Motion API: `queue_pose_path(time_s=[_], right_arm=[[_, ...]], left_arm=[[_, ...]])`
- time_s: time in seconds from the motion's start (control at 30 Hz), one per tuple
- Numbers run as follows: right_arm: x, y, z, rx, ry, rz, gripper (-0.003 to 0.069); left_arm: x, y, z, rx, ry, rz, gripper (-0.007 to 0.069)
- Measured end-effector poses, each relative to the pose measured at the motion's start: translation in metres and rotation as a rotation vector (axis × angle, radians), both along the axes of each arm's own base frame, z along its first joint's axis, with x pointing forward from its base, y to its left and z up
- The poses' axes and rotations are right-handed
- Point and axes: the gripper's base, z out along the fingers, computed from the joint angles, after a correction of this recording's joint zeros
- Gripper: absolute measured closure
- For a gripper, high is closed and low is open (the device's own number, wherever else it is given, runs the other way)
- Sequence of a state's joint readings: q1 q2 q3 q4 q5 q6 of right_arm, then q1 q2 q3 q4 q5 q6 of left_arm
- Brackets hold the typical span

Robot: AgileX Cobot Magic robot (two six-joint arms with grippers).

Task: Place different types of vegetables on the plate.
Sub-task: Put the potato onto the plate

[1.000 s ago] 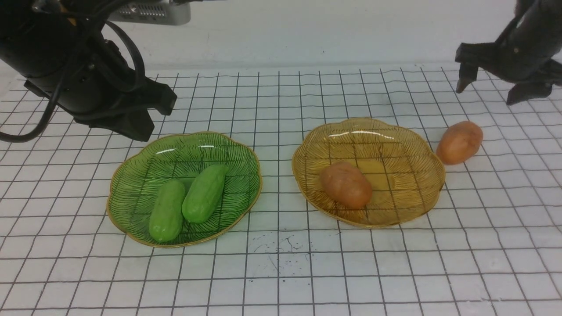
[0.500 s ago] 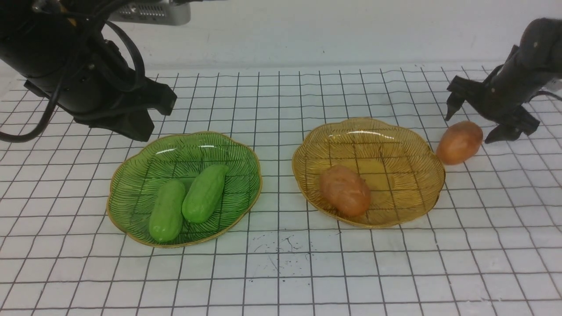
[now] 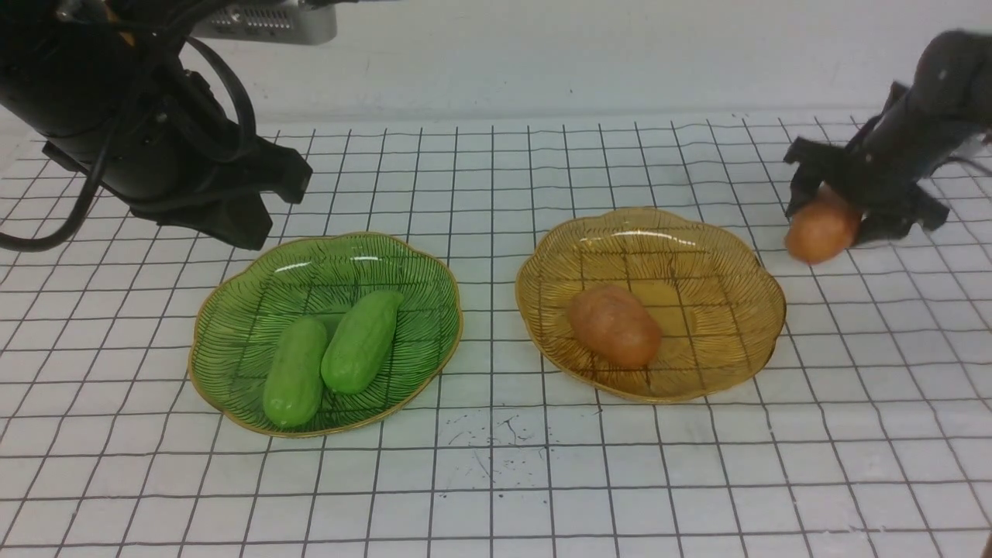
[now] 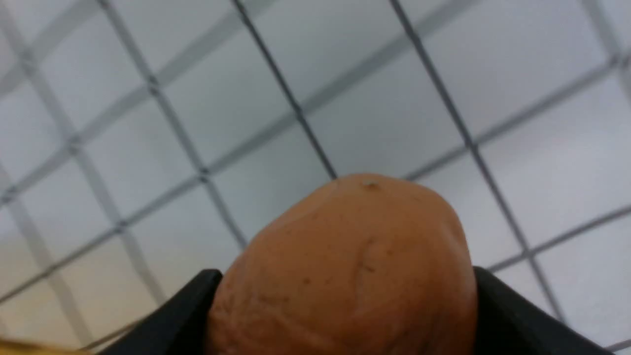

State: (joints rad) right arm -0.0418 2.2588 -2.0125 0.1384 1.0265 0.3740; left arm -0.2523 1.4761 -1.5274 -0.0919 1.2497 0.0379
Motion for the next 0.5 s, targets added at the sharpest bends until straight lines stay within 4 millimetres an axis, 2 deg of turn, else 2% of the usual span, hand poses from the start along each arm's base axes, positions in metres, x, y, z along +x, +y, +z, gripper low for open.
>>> queue_pose_path(time_s=[0.03,0.07,0.17,0.27,0.3,0.43,0.47,0.5], right_arm=[[-0.001,0.0,0.018,-0.013,-0.029,0.028,0.0121],[-0.006,0.004,0.046,-0.017,-0.066,0.077,0.0121],[-0.019,0.02,0.076,0.011,-0.063,0.184,0.0121],[-0.022,0.039,0.077,0.015,-0.048,0.27,0.0121],[-0.022,0.039,0.077,0.013,-0.047,0.273,0.0121],[-0.027,0.083,0.053,-0.014,0.021,0.414,0.0121],[-0.027,0.085,0.051,-0.019,0.025,0.423,0.0121],[-0.03,0.099,0.04,-0.052,0.06,0.468,0.0121]], left_arm=[[0.0,0.0,0.0,0.0,0.0,0.0,0.0632],[0.0,0.0,0.0,0.0,0.0,0.0,0.0632],[0.0,0.0,0.0,0.0,0.0,0.0,0.0632],[0.0,0.0,0.0,0.0,0.0,0.0,0.0632],[0.0,0.0,0.0,0.0,0.0,0.0,0.0632],[-0.002,0.0,0.002,-0.001,-0.005,0.0,0.0632],[-0.002,0.001,0.002,-0.002,-0.008,0.0,0.0632],[-0.006,0.002,0.006,-0.005,-0.021,0.0,0.0632]])
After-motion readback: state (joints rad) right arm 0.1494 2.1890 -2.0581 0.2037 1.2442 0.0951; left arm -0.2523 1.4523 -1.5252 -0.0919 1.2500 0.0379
